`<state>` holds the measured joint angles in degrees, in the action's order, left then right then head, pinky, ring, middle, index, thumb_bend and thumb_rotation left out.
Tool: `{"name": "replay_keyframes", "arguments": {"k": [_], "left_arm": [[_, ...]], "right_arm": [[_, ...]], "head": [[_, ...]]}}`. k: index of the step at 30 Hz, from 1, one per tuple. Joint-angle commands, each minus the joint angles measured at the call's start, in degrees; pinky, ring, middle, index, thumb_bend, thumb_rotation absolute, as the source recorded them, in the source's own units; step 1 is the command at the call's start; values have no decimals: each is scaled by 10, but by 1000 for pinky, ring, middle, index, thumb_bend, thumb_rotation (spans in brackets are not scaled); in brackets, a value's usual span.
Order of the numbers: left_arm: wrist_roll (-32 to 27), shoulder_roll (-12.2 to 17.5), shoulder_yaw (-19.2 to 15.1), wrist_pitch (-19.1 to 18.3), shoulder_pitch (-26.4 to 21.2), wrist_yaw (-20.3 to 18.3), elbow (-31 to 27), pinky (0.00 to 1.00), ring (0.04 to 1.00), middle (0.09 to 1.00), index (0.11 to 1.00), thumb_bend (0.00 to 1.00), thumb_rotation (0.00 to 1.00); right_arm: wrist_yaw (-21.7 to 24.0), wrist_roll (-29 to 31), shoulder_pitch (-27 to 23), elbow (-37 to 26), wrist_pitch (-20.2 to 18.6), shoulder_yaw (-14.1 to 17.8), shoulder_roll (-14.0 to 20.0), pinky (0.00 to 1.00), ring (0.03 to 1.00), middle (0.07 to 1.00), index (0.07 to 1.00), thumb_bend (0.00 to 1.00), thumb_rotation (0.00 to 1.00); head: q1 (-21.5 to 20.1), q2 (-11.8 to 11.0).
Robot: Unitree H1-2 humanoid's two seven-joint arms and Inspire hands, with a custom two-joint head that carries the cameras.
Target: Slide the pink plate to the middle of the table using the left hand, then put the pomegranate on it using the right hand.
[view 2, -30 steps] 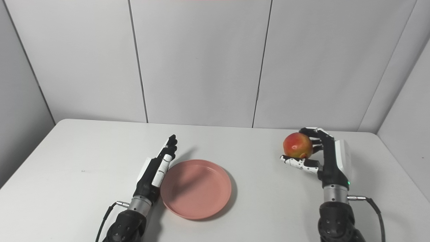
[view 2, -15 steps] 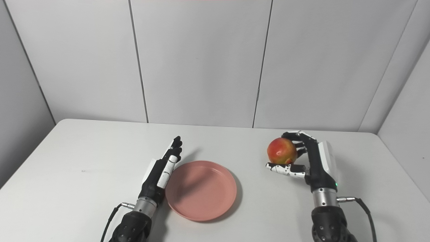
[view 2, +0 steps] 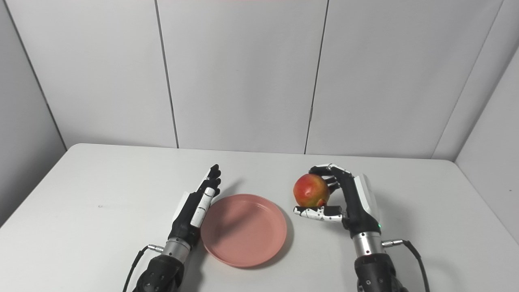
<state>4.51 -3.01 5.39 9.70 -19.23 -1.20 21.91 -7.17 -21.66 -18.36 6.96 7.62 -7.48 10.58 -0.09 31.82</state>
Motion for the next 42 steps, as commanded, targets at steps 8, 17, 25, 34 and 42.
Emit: {"name": "replay_keyframes", "arguments": {"k": [8, 17, 25, 34, 42], "left_arm": [[-11, -8, 3, 2, 8, -9, -2, 962, 984, 988, 986, 601, 1000], [-8, -8, 3, -1, 10, -7, -8, 960, 980, 985, 983, 600, 1000], [-18, -6, 0, 2, 6, -15, 1, 966, 988, 994, 987, 606, 1000], [-21, -5, 1, 1, 8, -18, -2, 965, 985, 991, 986, 604, 1000], [-16, -4, 2, 5, 6, -15, 2, 962, 983, 991, 986, 600, 1000]], "right_arm": [[12, -14, -27, -9, 20, -20, -28, 391, 410, 481, 541, 513, 0], [22, -33, -29, 9, 15, -44, -46, 401, 414, 479, 538, 514, 0], [19, -41, -35, 46, 33, -60, -58, 389, 407, 485, 541, 513, 0], [23, -55, -35, 73, 56, -84, -56, 389, 404, 483, 544, 512, 0], [13, -97, -40, 82, 81, -104, -39, 489, 448, 488, 516, 516, 0]], "head": [[1, 3], [0, 7], [0, 3], [-3, 3], [-3, 2]]}}
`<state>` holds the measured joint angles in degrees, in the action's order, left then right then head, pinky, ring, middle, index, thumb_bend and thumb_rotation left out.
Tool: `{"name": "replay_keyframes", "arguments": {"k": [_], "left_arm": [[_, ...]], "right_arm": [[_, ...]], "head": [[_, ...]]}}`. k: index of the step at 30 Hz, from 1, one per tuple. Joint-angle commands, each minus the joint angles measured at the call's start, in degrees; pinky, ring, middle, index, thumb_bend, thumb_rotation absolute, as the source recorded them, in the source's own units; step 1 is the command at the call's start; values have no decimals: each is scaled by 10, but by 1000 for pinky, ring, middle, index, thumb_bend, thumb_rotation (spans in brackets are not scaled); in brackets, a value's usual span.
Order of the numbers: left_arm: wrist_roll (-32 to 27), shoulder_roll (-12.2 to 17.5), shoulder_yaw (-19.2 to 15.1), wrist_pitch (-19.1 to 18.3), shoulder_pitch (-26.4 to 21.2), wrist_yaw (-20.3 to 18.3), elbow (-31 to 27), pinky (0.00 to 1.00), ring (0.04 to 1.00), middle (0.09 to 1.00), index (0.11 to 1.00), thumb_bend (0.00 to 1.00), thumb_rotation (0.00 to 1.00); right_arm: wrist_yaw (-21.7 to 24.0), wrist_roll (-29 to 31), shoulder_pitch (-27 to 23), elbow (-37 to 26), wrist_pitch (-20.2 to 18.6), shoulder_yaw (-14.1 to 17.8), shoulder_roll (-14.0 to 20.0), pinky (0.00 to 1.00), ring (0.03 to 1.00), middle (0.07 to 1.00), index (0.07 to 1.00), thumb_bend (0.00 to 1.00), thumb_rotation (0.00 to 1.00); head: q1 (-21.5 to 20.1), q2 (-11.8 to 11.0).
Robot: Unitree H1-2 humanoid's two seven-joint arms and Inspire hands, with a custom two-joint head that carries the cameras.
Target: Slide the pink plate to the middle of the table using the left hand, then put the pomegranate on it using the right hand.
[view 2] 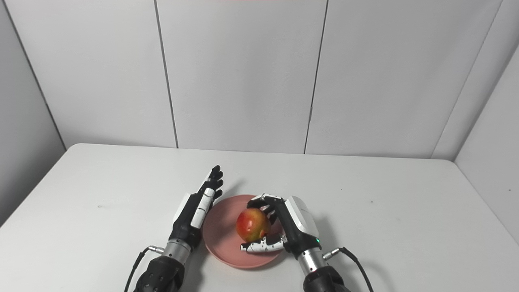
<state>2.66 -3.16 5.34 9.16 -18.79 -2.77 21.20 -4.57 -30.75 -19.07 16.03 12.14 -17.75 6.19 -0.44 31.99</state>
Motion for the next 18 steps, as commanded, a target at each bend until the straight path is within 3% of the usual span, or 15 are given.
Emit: {"name": "replay_keyframes", "arguments": {"k": [1, 2, 4, 8, 9, 12, 18], "left_arm": [[3, -2, 3, 10, 1, 1, 10, 962, 984, 992, 986, 602, 1000], [3, -2, 3, 10, 0, 1, 10, 962, 984, 993, 986, 602, 1000], [3, -1, 3, 11, 0, 0, 11, 961, 986, 997, 986, 603, 1000], [1, 0, 3, 10, 0, -2, 9, 964, 987, 1000, 985, 599, 1000], [1, 1, 3, 11, 0, -3, 9, 964, 988, 1000, 986, 595, 1000], [0, 1, 3, 10, 0, -4, 7, 965, 990, 1000, 986, 594, 1000], [0, 3, 3, 15, 0, -5, 8, 978, 995, 1000, 989, 604, 1000]], "right_arm": [[-13, -11, -33, -9, 39, -4, 6, 522, 536, 493, 505, 519, 1], [-11, -16, -33, -11, 37, -6, 8, 539, 581, 495, 500, 521, 2], [-8, -23, -32, -17, 35, -9, 10, 611, 683, 672, 498, 511, 118], [-12, -36, -33, -15, 50, -17, 14, 697, 768, 780, 498, 508, 157], [-12, -37, -33, -15, 54, -20, 16, 722, 788, 797, 499, 508, 160], [-5, -38, -35, -15, 60, -25, 20, 793, 853, 846, 709, 622, 428], [5, -39, -35, -18, 70, -31, 28, 885, 899, 872, 744, 641, 543]], "head": [[1, 0], [1, 1], [1, 0], [1, 1], [1, 1], [0, 2], [1, 3]]}}
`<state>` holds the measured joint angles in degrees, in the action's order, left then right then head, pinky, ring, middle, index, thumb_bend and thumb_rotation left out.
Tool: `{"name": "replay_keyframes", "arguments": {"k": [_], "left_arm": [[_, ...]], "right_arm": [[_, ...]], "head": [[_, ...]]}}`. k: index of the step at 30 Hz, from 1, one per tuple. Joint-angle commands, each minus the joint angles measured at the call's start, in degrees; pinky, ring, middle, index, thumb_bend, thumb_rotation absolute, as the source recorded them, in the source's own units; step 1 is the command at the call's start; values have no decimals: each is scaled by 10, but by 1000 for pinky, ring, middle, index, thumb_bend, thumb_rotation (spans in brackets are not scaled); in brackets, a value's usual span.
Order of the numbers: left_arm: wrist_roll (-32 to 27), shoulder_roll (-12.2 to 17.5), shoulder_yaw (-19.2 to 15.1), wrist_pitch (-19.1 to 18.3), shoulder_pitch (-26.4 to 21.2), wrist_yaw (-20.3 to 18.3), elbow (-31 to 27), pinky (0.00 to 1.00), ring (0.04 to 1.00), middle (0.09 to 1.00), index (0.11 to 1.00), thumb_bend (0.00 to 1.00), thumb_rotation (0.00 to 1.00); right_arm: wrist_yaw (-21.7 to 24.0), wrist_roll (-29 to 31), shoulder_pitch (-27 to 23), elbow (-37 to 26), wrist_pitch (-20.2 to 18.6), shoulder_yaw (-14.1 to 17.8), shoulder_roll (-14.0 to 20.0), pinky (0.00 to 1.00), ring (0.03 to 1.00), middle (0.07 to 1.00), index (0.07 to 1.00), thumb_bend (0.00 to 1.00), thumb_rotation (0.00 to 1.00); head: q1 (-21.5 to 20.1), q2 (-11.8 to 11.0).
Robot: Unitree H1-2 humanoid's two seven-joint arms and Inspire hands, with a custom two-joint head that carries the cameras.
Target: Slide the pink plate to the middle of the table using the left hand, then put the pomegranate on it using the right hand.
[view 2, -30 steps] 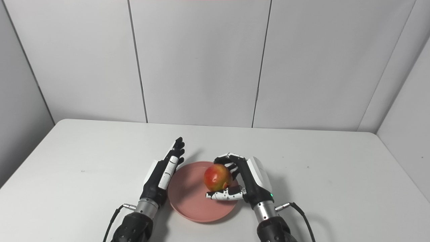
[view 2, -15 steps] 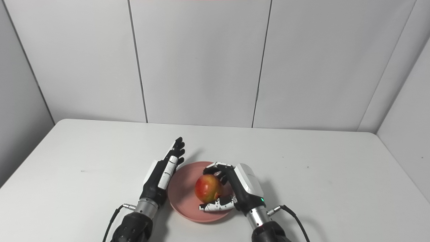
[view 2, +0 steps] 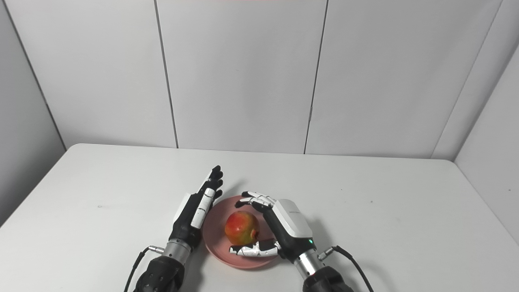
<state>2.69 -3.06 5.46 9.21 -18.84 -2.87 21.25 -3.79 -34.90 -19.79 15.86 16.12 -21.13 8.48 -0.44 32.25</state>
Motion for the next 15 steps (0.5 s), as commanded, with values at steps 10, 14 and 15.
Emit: {"name": "replay_keyframes", "arguments": {"k": [10, 14, 15], "left_arm": [[-3, -3, -2, 2, 3, 0, 3, 964, 989, 994, 984, 600, 1000], [-5, -2, -3, 1, 5, -2, -2, 967, 989, 992, 987, 599, 1000], [-5, -2, -3, 1, 6, -1, -3, 965, 987, 990, 985, 603, 1000]], "right_arm": [[-5, 63, -3, -63, 33, 38, 0, 924, 973, 971, 925, 605, 644], [-5, 85, 10, -76, 37, 53, 1, 897, 961, 971, 940, 591, 643], [-5, 88, 12, -78, 38, 55, 0, 885, 956, 973, 949, 590, 647]], "head": [[1, 3], [1, 7], [1, 7]]}}
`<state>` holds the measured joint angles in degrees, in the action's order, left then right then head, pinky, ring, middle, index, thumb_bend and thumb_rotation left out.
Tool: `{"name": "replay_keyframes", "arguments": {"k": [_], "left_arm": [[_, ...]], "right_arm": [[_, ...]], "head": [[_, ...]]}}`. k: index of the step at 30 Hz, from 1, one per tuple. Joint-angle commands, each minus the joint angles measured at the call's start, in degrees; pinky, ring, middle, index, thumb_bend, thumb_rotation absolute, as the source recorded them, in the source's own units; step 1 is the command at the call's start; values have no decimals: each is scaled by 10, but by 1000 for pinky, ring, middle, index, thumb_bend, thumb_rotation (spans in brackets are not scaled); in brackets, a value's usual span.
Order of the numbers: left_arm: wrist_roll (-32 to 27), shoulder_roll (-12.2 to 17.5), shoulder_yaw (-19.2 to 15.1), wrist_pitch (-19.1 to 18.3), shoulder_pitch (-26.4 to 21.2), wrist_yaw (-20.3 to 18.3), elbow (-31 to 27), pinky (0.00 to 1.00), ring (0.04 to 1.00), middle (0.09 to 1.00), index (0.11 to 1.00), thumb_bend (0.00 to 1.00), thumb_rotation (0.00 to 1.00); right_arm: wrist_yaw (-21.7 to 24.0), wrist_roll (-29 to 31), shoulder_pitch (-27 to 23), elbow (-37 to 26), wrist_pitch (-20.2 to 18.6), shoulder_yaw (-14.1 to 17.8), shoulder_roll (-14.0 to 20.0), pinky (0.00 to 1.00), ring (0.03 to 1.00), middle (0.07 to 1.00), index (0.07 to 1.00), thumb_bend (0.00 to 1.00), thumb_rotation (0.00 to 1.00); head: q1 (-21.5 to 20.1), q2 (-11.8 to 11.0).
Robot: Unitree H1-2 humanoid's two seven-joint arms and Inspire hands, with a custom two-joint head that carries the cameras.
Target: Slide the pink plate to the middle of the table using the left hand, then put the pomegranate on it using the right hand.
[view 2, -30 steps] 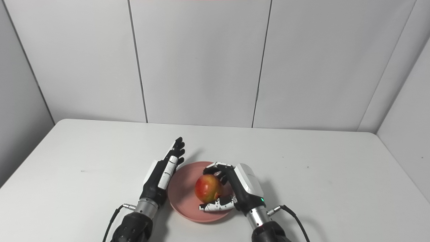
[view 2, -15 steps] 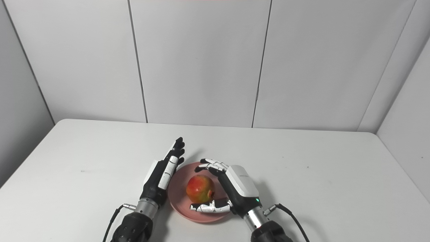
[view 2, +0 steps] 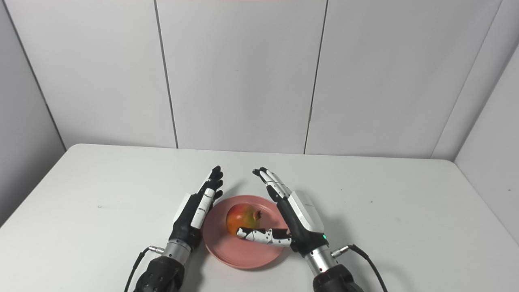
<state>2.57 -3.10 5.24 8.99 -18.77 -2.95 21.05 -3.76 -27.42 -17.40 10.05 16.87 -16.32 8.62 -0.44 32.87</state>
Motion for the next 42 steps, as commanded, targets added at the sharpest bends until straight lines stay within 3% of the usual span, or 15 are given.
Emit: {"name": "replay_keyframes", "arguments": {"k": [1, 10, 16, 25, 32, 42], "left_arm": [[-1, 0, -1, 2, 6, 0, -3, 965, 986, 989, 984, 606, 1000], [17, 9, -7, -2, 6, 20, -8, 932, 969, 978, 971, 612, 1000], [18, 15, -14, -13, 14, 28, -23, 911, 945, 965, 956, 641, 1000], [-19, 37, -27, -16, 16, -5, -29, 939, 973, 993, 997, 651, 1000], [-26, 44, -35, -14, 14, -6, -28, 937, 973, 994, 1000, 653, 1000], [-34, 50, -42, -22, 16, -12, -31, 935, 970, 988, 992, 628, 1000]], "right_arm": [[-3, 24, -8, -21, 31, 12, -2, 879, 953, 973, 953, 589, 649], [34, 114, 10, -25, 3, 50, -1, 951, 990, 1000, 1000, 607, 741], [39, 134, 8, -14, -30, 73, -11, 961, 988, 1000, 986, 584, 822], [43, 172, 3, 6, -86, 100, -41, 988, 990, 1000, 986, 562, 908], [42, 199, 3, 17, -78, 111, -59, 985, 999, 1000, 1000, 548, 962], [43, 244, 0, 26, -82, 134, -87, 957, 994, 1000, 1000, 540, 921]], "head": [[-1, 2], [-5, 6], [-10, 8], [-24, 12], [-30, 9], [-38, 8]]}}
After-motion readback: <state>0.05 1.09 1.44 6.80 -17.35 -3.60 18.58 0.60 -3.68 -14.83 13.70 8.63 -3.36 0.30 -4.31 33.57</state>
